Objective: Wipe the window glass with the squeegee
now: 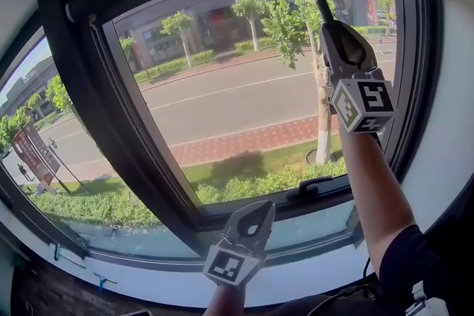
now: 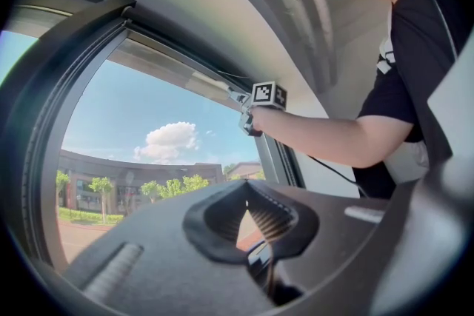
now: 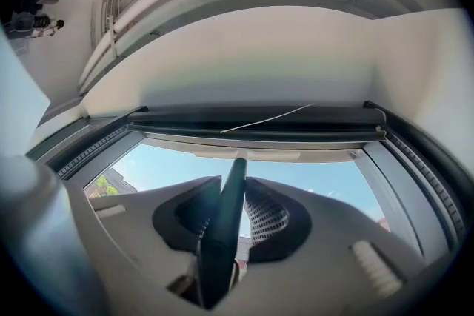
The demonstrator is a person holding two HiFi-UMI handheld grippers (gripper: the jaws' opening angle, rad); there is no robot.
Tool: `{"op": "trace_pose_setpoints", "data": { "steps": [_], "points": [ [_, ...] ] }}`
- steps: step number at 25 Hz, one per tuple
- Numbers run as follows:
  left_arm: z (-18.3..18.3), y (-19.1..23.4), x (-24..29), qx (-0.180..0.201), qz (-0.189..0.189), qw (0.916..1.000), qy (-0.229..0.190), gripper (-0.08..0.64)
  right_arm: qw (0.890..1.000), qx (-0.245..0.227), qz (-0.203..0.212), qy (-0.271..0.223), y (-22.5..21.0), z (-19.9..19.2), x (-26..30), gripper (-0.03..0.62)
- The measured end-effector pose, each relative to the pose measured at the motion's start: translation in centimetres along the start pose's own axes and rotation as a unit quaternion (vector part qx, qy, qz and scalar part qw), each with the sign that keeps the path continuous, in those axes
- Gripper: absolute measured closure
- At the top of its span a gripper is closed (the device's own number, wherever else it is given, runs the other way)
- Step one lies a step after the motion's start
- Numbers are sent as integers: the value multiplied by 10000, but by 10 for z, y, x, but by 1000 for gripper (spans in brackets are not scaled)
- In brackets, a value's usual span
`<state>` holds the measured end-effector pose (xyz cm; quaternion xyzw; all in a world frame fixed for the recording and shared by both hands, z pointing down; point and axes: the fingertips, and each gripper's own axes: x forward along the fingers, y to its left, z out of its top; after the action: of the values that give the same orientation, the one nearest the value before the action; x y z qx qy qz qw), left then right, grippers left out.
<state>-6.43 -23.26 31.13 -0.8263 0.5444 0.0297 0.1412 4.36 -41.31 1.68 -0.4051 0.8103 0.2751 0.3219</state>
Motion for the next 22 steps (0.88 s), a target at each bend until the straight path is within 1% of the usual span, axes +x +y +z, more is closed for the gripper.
{"op": "trace_pose_setpoints", "data": {
  "steps": [6,22],
  "points": [
    [-1,7,-6,-15,102,9999,25,557,10000,40,-64,-57,2,-4,1,491],
    [0,3,-7,53,61,9999,72,557,9999,62,93,-56,2,-11,-6,491]
  ]
}}
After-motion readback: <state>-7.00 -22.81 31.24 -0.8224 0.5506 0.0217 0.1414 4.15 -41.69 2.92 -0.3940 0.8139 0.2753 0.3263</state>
